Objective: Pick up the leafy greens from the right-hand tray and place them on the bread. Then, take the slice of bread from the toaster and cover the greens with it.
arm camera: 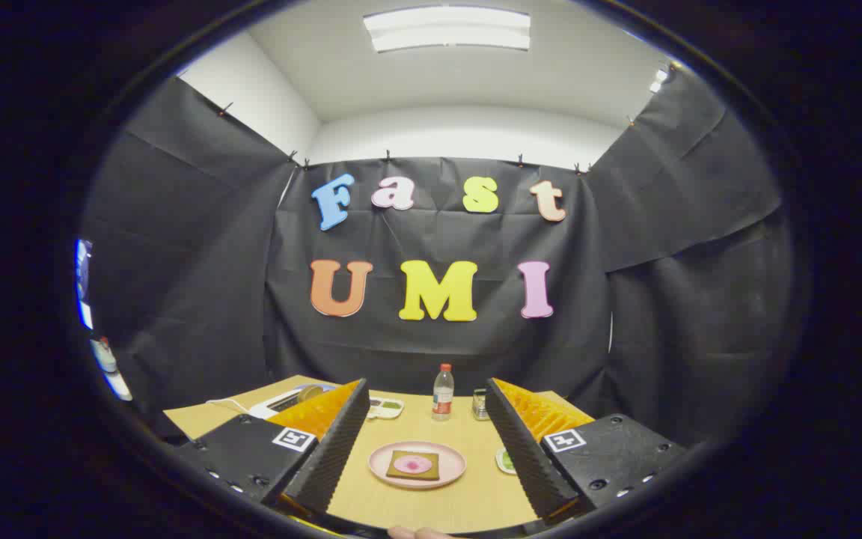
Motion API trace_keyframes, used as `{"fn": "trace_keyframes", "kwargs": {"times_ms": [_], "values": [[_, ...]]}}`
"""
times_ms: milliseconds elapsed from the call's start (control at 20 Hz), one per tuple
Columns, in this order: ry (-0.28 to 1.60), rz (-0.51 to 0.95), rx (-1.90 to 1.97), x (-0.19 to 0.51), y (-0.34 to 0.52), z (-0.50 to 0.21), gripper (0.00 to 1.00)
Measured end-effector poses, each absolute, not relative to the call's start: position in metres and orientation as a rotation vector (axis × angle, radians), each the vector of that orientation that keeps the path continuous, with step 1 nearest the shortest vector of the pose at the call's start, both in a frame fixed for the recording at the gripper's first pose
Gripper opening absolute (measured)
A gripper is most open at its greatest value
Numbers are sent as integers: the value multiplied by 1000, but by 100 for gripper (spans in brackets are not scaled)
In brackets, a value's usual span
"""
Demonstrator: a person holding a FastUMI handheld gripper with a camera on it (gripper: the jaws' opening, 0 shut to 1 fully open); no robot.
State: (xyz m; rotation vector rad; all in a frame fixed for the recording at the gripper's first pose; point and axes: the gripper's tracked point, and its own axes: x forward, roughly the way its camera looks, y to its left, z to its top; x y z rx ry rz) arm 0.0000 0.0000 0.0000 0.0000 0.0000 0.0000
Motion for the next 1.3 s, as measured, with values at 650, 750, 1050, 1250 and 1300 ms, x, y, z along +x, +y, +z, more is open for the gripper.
{"fn": "trace_keyframes", "kwargs": {"times_ms": [650,750,1050,1250,1300], "values": [[12,-16,47,-17,-4,15,95],[-4,-15,37,-18,-3,17,95],[17,-44,-24,-11,-11,4,95],[23,-99,-21,-5,-35,-5,95],[28,-85,-18,-1,-36,-9,95]]}}
